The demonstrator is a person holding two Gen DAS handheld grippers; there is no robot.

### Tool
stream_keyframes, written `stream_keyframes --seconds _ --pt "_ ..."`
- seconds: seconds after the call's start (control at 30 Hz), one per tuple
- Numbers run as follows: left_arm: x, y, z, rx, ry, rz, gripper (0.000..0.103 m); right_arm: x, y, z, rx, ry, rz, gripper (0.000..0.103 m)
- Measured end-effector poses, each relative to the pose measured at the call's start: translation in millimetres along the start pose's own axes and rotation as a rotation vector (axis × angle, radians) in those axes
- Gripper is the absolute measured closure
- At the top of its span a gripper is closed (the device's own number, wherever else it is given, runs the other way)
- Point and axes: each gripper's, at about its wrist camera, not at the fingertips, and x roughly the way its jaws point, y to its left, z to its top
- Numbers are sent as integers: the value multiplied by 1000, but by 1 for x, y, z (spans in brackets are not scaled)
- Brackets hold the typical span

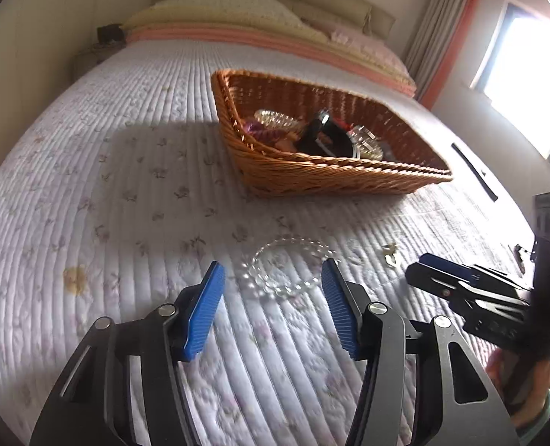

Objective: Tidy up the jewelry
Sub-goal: 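Grasp the clear bead bracelet with the left tool while the right tool grasps a gold ring, then carry the bead bracelet and gold ring into the basket and open both tools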

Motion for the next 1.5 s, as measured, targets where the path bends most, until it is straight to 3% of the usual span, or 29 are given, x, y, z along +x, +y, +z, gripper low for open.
stream_keyframes --seconds 0.13,0.3,0.47,0.53,0.7,0.77,0.97,1.13,1.23,1.5 --pt "22 5 8 -5 47 15 60 11 0 8 -9 15 -31 79" --pt "25 -1 7 37 32 54 61 23 3 17 -20 27 -31 79" --pt "24 -4 4 55 26 73 61 30 13 18 -70 30 -93 80" --pt "25 -7 4 64 25 82 62 32 17 18 -86 25 -125 86" --pt "28 -13 1 85 29 119 78 31 14 18 -72 15 -113 89" --pt "28 -15 -1 90 33 147 93 26 10 16 -60 5 -101 89" --pt "20 -21 -9 96 21 155 97 15 6 11 -36 -24 -64 90" --pt "-5 -26 -19 75 -31 87 97 -5 3 3 -34 -56 -52 90" --pt "-24 -33 -24 69 -61 -10 97 -20 1 0 -29 -77 -42 90" --pt "-85 -66 -14 131 -182 -149 97 -82 7 5 -64 -170 -10 90"
